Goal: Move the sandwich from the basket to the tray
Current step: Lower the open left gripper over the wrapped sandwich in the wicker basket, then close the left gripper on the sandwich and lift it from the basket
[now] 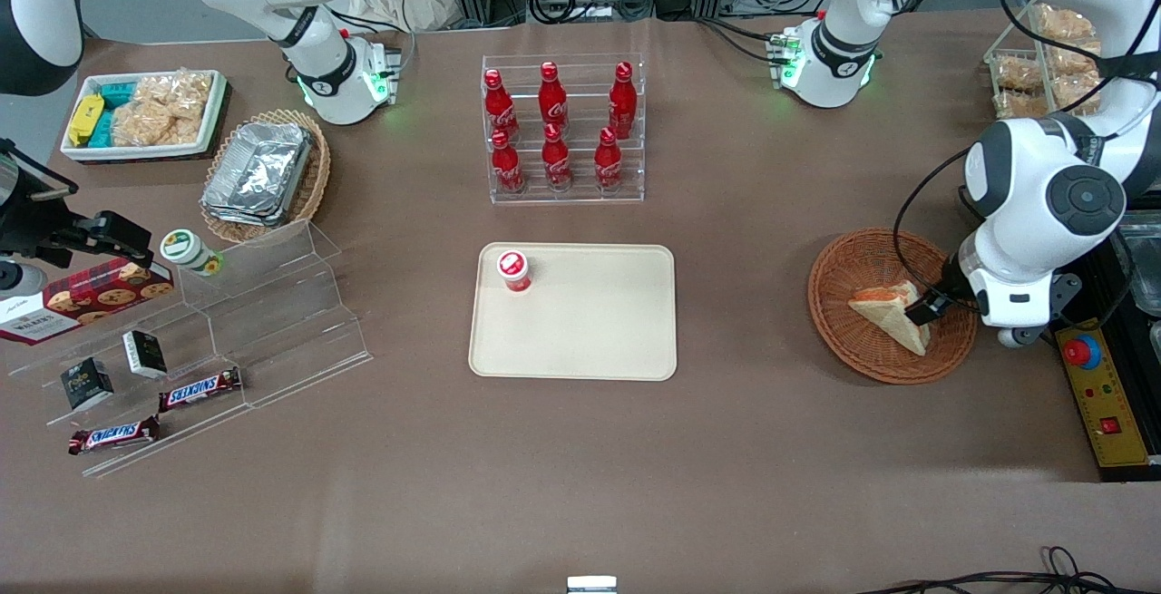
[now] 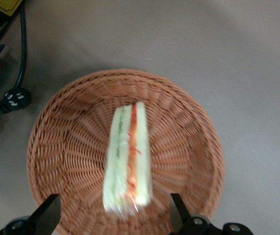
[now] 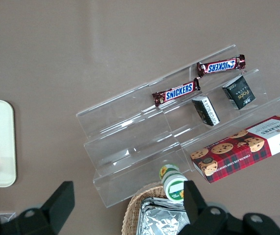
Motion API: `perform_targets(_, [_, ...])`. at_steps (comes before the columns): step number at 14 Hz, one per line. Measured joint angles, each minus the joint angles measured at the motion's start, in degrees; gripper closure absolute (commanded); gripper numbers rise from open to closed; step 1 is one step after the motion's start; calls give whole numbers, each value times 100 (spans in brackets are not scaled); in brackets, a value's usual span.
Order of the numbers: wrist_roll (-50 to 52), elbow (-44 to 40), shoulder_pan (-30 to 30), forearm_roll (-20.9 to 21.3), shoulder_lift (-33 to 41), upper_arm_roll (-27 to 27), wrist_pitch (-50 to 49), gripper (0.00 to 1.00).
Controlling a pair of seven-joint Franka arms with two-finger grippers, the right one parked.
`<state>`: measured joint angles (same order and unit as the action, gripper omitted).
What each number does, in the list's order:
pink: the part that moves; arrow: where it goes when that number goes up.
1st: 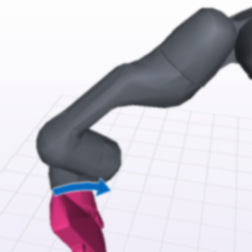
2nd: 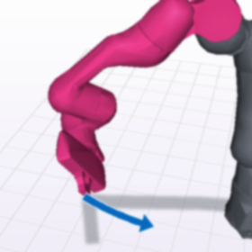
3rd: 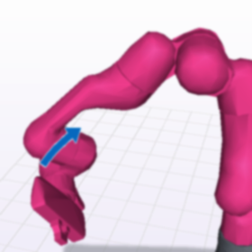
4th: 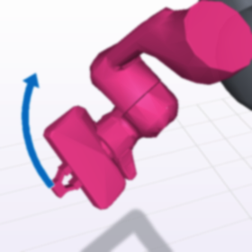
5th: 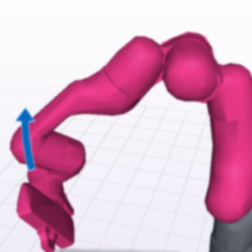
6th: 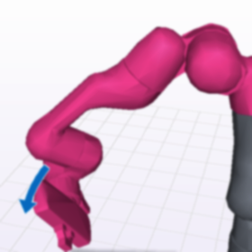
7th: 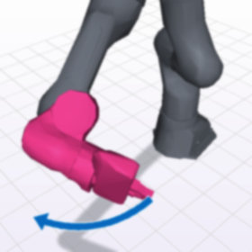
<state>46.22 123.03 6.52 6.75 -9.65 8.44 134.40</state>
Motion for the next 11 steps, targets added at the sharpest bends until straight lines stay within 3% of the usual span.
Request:
perform_targets(3, [183,515,-15,1,-101,150,760,0])
perform_targets(11, [954,493,51,-1,-224,76,797,0])
